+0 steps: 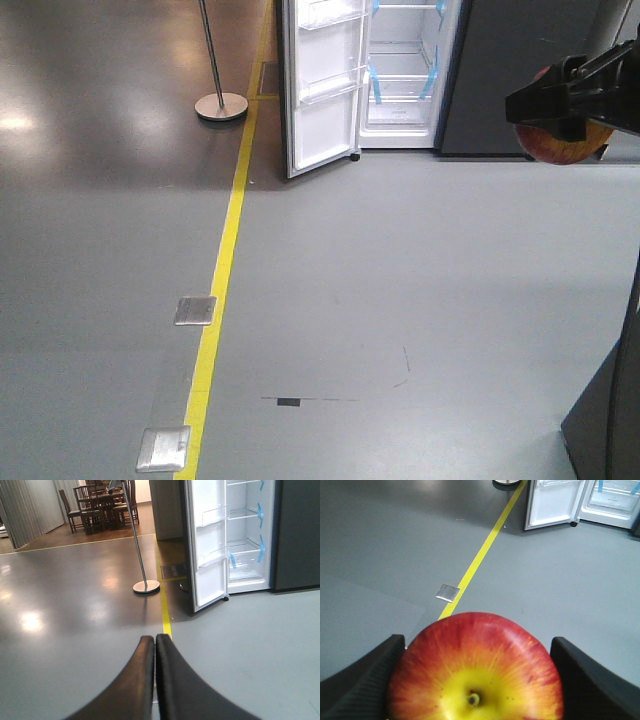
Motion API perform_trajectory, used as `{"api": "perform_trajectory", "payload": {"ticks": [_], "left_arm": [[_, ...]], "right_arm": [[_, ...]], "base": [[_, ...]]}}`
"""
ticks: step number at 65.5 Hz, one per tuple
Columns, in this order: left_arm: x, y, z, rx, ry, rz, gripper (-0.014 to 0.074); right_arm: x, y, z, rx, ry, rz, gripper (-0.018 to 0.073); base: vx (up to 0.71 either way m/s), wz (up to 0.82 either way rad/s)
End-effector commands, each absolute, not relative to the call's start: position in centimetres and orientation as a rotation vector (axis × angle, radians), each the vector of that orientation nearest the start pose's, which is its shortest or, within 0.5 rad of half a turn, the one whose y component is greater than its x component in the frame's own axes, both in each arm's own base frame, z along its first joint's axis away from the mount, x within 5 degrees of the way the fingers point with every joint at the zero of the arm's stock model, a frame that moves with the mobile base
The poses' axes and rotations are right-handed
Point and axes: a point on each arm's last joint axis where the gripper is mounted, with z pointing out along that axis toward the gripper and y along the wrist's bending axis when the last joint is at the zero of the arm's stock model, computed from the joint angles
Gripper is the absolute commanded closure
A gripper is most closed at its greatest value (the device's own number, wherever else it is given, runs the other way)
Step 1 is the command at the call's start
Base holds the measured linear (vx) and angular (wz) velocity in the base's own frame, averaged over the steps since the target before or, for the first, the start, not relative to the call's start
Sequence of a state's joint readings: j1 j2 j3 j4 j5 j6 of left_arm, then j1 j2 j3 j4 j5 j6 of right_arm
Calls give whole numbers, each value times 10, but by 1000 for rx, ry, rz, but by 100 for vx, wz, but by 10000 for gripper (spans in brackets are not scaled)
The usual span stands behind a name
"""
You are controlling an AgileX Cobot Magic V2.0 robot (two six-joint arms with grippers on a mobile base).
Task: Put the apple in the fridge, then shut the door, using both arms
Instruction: 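Keep holding the apple while driving closer to the refrigerator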
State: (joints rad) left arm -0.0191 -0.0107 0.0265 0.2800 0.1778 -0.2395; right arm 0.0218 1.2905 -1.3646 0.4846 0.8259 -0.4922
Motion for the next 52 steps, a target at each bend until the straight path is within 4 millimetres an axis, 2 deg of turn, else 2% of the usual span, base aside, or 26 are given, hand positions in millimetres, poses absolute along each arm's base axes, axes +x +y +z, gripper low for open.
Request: {"api": "perform_trajectory", "payload": {"ticks": [1,52], "left_arm": [[56,2,192,22,1597,40,604],[56,2,192,22,1597,40,604]], "right_arm": [[266,37,440,-349,1999,295,426],[266,37,440,-349,1999,295,426]], "base": [[20,-1],[19,-1]]}}
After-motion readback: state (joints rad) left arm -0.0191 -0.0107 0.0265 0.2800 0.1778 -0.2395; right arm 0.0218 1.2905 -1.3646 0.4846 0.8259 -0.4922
